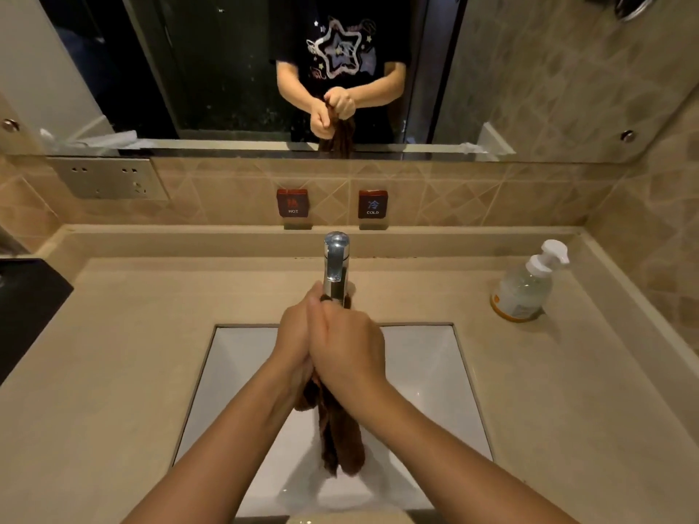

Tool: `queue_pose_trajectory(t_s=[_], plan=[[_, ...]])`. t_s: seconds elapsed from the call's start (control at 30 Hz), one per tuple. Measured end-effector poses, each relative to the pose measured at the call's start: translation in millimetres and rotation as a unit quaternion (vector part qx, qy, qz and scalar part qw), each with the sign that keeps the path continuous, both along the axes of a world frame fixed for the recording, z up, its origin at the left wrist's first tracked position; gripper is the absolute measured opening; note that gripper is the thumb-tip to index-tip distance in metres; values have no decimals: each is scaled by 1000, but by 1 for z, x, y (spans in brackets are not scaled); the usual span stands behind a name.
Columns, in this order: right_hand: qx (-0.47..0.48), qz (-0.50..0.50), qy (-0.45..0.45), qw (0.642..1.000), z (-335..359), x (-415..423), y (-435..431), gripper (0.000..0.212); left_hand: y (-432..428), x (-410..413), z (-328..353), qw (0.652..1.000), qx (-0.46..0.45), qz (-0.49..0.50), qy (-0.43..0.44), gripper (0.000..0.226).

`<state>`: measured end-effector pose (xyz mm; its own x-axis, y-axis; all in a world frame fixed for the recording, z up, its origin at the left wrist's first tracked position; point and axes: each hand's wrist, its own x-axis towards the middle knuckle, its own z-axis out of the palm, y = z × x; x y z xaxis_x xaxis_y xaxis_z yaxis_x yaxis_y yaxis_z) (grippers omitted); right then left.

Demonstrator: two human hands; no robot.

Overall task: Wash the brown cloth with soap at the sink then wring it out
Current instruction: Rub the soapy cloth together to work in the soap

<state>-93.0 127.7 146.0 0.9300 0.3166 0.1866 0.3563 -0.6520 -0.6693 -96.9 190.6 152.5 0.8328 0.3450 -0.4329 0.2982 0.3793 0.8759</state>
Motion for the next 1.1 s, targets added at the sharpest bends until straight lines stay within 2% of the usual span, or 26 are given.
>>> queue_pose_trajectory(t_s=[0.1,0.3,0.47,0.5,0.6,0.7,0.77,0.87,0.97,1.03,1.1], plan=[[23,-48,1,999,0,18,-3,53,-7,-4,-8,1000,-12,-18,-1,39],[104,-61,27,992,0,31,-11,49,-4,-2,-8,1000,4,-24,-3,42],[3,8,-1,1000,0,-3,-6,42,8,5,1,1000,26,18,4,47],[-15,1,-3,1000,1,-5,-5,42,7,6,1,1000,19,16,7,49],[13,-76,30,997,4,22,-9,50,-4,3,-1,1000,8,-18,12,44],[60,-70,40,995,6,45,-14,49,-5,-3,-6,998,-39,-44,-4,41],[117,-46,56,991,3,51,-17,50,0,-3,-3,993,-106,-56,-24,43],[213,-16,112,971,-2,53,-23,50,9,-4,1,977,-198,-73,-39,43],[283,-18,179,942,-7,42,-31,51,17,-4,0,969,-231,-89,-8,45],[268,-22,180,946,-9,30,-35,54,21,-4,-4,966,-242,-83,14,51],[166,8,94,982,-15,14,-31,51,22,-1,-11,966,-248,-75,18,56]])
